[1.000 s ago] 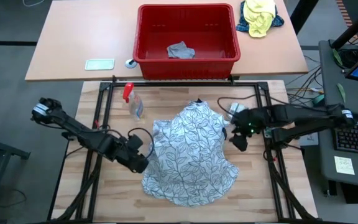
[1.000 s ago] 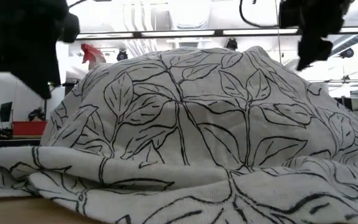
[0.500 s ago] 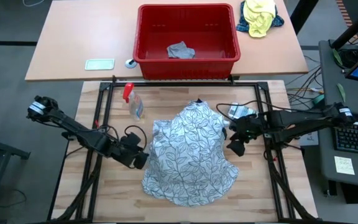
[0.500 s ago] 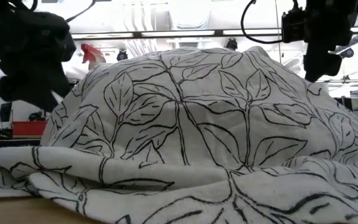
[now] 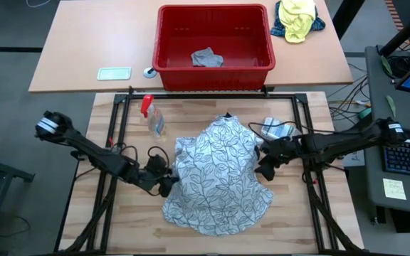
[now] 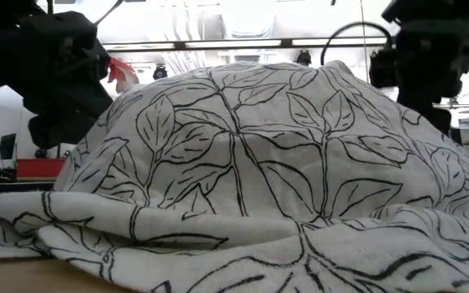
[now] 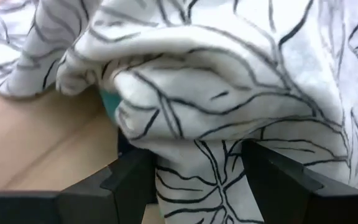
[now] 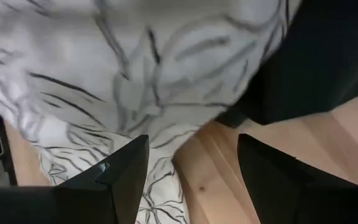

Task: Fold Laundry from Bin
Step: Fold the white floral shirt

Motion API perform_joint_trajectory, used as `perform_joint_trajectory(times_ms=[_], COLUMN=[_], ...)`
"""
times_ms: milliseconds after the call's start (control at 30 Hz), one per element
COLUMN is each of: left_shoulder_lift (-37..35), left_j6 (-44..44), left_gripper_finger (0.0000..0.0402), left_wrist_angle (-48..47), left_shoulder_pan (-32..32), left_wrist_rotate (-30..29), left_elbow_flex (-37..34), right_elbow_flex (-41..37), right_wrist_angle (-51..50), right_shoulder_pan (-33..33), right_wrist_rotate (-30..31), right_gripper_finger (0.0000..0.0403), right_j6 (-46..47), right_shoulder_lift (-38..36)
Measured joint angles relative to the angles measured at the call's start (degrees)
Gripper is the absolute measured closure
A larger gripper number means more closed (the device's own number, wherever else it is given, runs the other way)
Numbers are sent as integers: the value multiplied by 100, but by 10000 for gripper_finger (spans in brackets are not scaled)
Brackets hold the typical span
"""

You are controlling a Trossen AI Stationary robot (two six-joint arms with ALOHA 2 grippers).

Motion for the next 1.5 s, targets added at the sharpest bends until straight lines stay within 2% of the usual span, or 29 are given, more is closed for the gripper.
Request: perform_joint_trajectory(times_ms=[200, 367, 500, 600, 667, 800, 900, 1000, 1233, 1367, 1500], left_shoulder_lift=[314, 524, 578, 576, 558, 479, 332, 246, 394, 509, 545], left_j6=[592, 923, 1154, 1237, 1233, 1291, 1233, 902, -326, -441, -78], left_gripper_finger=[187, 247, 323, 384, 392, 397, 398, 400, 401, 401, 401], left_wrist_angle=[462, 463, 447, 421, 422, 208, -487, -1842, -5505, -6597, -7015], left_shoulder_pan=[-12, -60, -96, -130, -189, -434, -740, -1129, -2098, -2433, -2468], left_wrist_rotate=[-172, -175, -174, -190, -331, -706, -1030, -1600, -3152, -3756, -4002], left_elbow_flex=[88, 384, 602, 683, 731, 959, 1358, 1984, 3874, 4722, 5321], right_elbow_flex=[-652, -1038, -1194, -1241, -1238, -1009, -758, -326, 971, 1566, 1938], right_wrist_angle=[1673, 3029, 3458, 3680, 3901, 3926, 3735, 2990, 803, 227, 119], right_shoulder_pan=[123, 363, 527, 615, 676, 893, 1134, 1402, 2118, 2416, 2515], right_wrist_rotate=[-208, -500, -501, -472, -436, -398, -488, -366, 900, 1437, 1622], right_gripper_finger=[170, 186, 244, 318, 370, 391, 393, 394, 394, 394, 394], right_j6=[-115, -136, -170, -300, -430, -727, -983, -1281, -2122, -2582, -3068], right_shoulder_lift=[4, 2, 0, 2, -6, -203, -515, -903, -1490, -1554, -1554])
